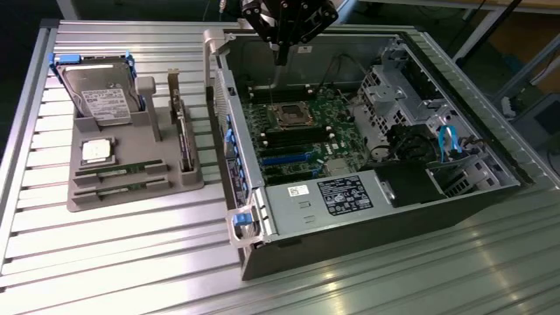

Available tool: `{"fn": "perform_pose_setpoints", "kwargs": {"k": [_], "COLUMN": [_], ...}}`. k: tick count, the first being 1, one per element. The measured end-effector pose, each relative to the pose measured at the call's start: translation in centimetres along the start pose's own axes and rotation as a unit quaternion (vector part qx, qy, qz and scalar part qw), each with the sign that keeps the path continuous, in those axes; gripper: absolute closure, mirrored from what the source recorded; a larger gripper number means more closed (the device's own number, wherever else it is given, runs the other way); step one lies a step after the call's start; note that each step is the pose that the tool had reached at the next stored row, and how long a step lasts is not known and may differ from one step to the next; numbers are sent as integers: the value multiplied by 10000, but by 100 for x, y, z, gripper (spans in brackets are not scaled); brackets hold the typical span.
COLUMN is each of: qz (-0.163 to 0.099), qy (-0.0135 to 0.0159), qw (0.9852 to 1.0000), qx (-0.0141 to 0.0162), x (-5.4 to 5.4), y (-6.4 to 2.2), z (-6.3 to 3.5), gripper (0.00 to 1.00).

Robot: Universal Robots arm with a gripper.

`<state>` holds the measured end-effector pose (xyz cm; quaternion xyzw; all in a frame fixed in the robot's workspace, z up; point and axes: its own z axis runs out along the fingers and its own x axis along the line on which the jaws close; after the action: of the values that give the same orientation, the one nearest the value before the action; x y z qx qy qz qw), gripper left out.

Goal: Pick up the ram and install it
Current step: 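Reach for the ram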

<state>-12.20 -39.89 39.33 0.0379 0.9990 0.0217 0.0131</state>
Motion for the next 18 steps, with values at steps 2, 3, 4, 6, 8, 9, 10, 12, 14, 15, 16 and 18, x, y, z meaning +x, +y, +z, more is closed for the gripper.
{"fn": "perform_pose_setpoints", "kwargs": {"k": [2,3,4,6,8,9,10,12,14,15,16,18], "qz": [0,0,1,0,0,0,0,0,0,0,-1,0], "qy": [0,0,0,0,0,0,0,0,0,0,0,0], "qw": [10000,10000,10000,10000,10000,10000,10000,10000,10000,10000,10000,10000], "qx": [0,0,1,0,0,0,0,0,0,1,0,0], "x": [2,5,9,22,70,108,129,167,205,223,253,302], "y": [0,0,0,-2,-5,-8,-10,-13,-15,-17,-19,-23], "z": [0,0,-1,-1,-2,-3,-3,-5,-6,-7,-7,-8], "gripper": [90,90,90,90,90,90,90,90,90,90,90,90]}}
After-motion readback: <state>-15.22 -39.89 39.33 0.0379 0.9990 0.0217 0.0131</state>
